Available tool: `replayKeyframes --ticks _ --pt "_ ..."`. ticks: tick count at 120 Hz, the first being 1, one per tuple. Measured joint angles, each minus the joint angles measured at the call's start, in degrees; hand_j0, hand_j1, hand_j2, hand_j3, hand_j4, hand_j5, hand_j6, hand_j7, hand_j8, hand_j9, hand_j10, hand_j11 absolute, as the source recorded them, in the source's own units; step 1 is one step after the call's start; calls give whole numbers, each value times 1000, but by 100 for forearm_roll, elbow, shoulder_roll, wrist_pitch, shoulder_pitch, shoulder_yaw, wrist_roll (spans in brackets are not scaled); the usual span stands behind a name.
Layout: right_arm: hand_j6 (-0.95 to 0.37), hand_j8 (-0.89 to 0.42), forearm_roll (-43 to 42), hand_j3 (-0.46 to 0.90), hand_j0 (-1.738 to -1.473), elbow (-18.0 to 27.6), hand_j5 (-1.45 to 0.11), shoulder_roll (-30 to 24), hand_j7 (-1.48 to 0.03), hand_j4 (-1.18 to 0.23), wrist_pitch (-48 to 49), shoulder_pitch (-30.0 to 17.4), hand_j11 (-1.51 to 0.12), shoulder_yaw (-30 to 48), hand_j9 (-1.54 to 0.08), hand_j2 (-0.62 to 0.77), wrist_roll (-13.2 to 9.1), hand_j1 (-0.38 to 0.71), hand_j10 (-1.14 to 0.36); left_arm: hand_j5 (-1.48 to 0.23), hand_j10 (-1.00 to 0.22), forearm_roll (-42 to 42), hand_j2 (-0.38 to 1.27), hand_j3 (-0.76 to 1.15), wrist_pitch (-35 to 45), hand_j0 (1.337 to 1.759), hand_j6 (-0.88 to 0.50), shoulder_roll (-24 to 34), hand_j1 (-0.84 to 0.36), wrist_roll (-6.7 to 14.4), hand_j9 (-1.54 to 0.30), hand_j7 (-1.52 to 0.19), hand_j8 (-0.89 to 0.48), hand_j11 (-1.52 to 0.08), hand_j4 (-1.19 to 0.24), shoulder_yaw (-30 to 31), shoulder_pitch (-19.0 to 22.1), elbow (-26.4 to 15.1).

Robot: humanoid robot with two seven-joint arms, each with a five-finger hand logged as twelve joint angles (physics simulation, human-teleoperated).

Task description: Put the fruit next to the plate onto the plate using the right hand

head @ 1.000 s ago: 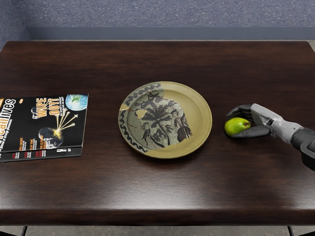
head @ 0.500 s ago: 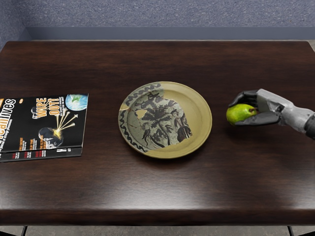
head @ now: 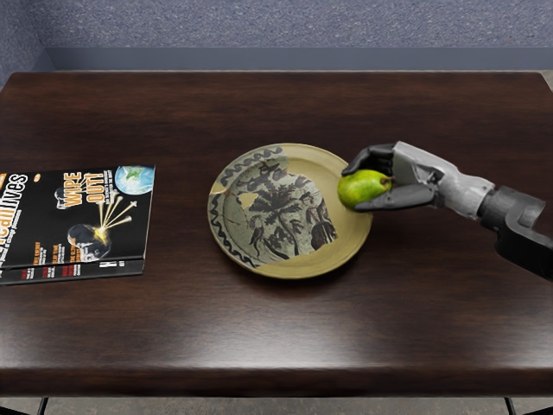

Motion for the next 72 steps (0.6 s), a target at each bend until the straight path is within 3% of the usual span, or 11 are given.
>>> replayKeyframes --ticks 72 --pt "-399 -175 -5 1 -1650 -378 -935 1142 -869 -628 -78 275 -927 -370 -923 72 -84 291 -203 -5 -4 0 1 0 0 1658 -4 0 345 0 -5 -5 -4 -5 -4 4 9 2"
